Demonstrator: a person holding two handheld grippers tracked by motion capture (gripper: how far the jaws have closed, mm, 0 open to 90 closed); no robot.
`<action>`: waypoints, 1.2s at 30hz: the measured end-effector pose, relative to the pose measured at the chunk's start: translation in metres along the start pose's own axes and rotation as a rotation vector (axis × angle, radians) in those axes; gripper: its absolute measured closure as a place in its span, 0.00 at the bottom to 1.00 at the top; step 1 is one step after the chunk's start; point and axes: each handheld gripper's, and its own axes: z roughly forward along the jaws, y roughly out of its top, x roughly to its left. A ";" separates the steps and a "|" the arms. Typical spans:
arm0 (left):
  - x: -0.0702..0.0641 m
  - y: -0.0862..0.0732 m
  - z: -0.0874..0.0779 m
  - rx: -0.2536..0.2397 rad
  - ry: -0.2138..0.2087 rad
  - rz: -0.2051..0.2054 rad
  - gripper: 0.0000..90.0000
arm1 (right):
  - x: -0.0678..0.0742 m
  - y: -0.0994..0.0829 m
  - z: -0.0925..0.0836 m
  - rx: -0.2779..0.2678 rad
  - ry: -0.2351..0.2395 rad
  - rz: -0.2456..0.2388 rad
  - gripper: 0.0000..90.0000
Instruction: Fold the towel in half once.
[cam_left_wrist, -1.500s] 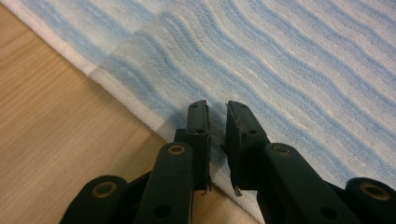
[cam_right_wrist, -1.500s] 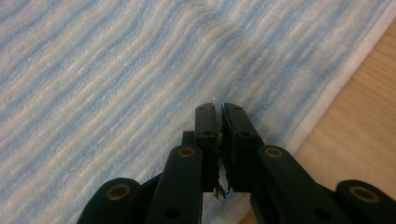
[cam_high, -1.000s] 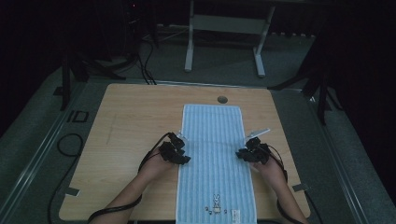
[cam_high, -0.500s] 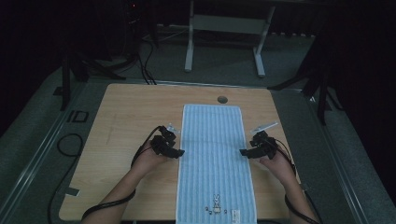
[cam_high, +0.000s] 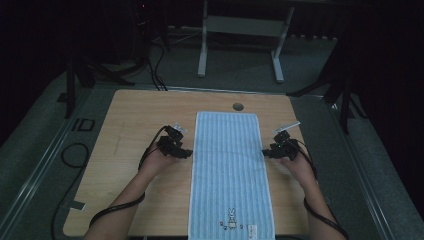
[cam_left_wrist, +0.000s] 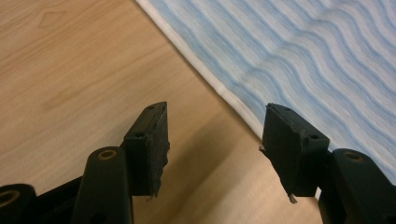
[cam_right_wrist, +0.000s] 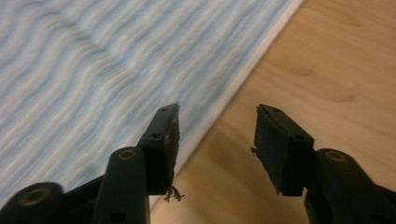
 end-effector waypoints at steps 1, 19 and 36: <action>0.001 0.002 0.002 0.006 -0.002 -0.006 0.46 | -0.003 0.004 0.002 0.008 -0.010 0.005 0.60; -0.002 0.029 0.044 0.039 0.079 0.004 0.47 | -0.014 0.028 0.045 0.065 -0.057 0.077 0.64; -0.017 0.033 0.046 -0.003 0.018 0.028 0.98 | 0.002 0.031 0.045 0.070 -0.063 0.006 0.99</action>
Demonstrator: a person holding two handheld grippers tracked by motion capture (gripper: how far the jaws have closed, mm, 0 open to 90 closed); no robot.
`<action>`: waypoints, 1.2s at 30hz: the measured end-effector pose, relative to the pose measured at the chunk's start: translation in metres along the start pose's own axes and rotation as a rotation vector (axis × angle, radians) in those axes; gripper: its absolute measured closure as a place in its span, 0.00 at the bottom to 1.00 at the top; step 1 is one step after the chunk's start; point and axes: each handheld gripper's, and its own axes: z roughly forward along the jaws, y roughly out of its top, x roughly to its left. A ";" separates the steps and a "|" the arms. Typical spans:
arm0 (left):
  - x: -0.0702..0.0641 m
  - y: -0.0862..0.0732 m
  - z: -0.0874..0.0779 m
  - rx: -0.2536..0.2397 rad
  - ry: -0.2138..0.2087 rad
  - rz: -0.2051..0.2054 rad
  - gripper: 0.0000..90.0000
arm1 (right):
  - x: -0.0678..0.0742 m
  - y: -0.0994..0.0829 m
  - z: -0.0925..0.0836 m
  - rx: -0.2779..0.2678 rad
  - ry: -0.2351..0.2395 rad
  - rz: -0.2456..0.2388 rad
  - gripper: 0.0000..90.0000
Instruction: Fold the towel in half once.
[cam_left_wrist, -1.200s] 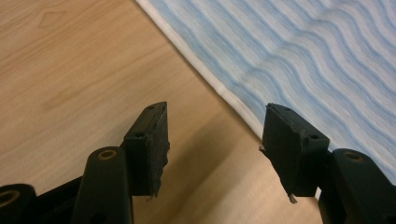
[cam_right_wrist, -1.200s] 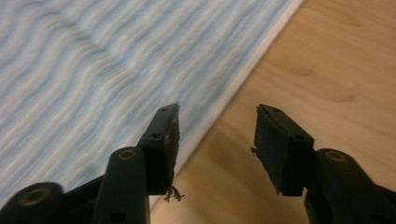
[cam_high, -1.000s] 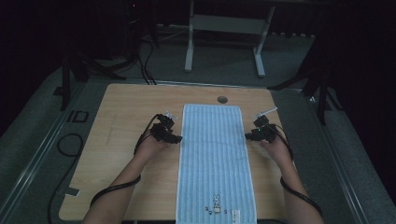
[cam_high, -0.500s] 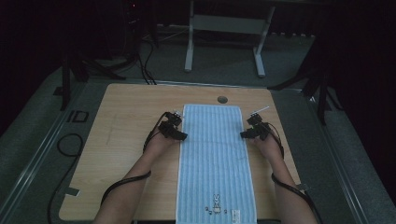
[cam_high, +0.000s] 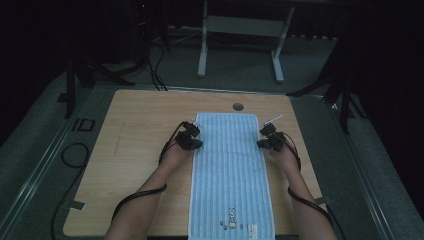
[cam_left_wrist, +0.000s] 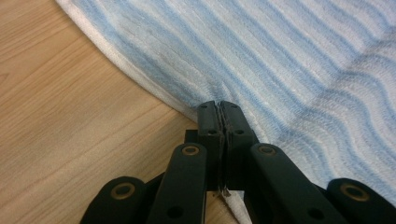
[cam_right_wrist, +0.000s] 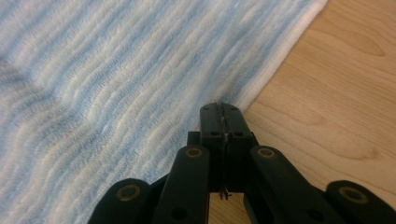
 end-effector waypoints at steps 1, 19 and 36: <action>0.001 0.000 -0.002 -0.009 -0.006 -0.004 0.98 | -0.001 -0.001 -0.002 -0.008 0.005 0.008 0.99; -0.022 -0.022 -0.068 -0.123 -0.015 0.074 0.98 | 0.016 -0.018 -0.073 -0.150 0.045 -0.064 0.99; -0.050 -0.068 -0.088 -0.093 -0.083 0.092 0.79 | 0.044 -0.078 -0.085 -0.151 0.091 -0.057 0.88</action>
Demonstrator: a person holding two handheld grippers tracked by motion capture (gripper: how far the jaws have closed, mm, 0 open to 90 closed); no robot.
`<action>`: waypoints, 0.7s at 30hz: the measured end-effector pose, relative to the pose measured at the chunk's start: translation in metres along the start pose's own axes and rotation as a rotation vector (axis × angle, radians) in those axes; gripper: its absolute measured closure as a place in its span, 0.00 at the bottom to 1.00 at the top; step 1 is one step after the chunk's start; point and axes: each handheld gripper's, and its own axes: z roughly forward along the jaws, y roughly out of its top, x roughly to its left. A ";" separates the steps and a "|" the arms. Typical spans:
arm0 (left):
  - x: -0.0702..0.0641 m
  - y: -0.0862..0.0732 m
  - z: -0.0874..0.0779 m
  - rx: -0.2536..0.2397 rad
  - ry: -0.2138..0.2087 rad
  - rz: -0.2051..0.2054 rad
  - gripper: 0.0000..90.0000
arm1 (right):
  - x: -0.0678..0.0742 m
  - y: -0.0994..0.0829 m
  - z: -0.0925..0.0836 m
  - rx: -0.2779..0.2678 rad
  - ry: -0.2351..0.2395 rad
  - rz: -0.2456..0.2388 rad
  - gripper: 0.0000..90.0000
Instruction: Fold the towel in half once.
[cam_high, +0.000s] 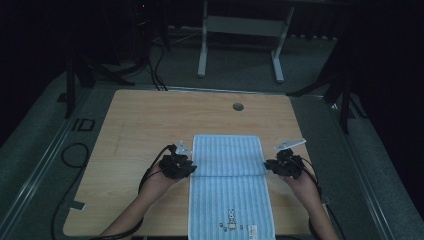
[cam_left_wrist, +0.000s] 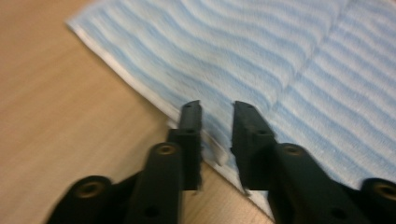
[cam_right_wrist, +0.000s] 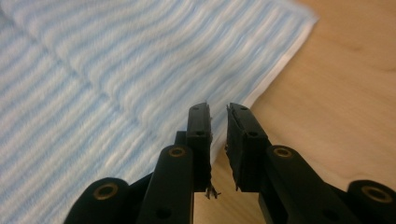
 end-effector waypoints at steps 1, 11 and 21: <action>-0.001 0.002 -0.001 -0.008 0.000 0.000 0.79 | 0.000 0.002 -0.003 -0.013 0.001 0.009 0.88; -0.007 0.004 0.035 0.081 -0.023 0.022 0.84 | 0.016 0.006 0.036 0.074 0.026 -0.044 0.89; 0.019 0.000 0.046 0.103 -0.016 -0.017 0.86 | 0.006 0.017 0.062 0.098 0.048 -0.025 0.89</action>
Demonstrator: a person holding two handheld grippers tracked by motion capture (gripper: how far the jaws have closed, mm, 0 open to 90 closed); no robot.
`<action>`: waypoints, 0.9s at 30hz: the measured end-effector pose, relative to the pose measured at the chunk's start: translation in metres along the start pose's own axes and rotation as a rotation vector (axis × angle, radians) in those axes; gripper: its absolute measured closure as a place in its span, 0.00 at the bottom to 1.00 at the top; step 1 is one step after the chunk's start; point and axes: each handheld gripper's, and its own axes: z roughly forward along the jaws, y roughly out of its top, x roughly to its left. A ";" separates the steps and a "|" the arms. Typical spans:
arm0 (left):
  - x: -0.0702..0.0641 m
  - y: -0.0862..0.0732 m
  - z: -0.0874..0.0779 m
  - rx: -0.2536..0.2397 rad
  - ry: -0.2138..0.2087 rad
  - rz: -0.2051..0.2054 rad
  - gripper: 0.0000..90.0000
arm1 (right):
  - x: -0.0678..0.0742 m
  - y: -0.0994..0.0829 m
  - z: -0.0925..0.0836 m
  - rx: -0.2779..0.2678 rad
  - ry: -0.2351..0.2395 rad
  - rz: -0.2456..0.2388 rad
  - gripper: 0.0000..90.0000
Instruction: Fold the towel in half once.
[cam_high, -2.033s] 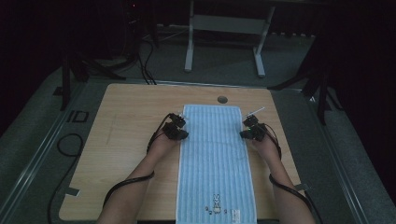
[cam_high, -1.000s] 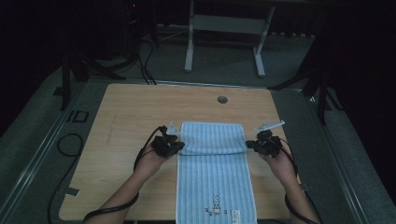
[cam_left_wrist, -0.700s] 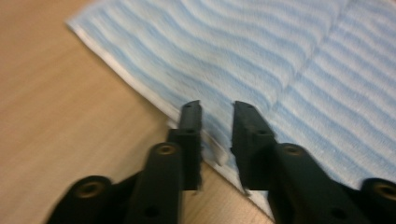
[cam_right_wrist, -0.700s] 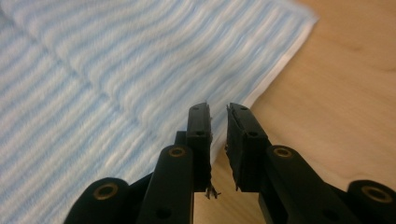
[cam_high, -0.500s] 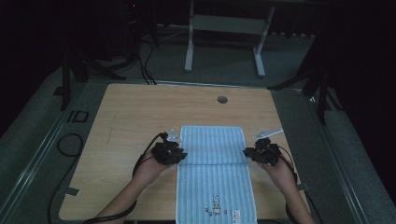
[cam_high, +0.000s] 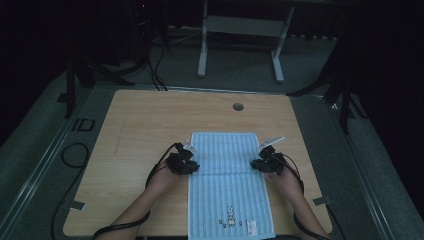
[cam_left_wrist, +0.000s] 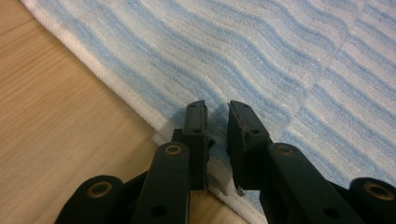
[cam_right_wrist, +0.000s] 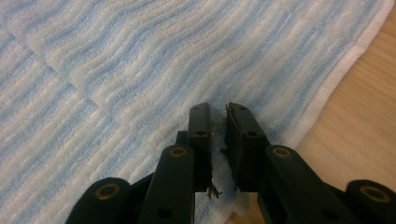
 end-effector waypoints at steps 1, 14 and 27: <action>0.002 0.000 0.000 0.003 0.000 -0.004 0.86 | 0.000 0.002 0.001 0.003 -0.002 -0.003 0.88; 0.028 0.011 0.002 0.017 0.034 -0.028 0.86 | -0.002 0.027 0.015 0.026 -0.002 -0.005 0.88; 0.039 0.014 0.003 0.016 0.040 -0.040 0.86 | -0.011 0.042 0.023 0.030 0.018 0.031 0.87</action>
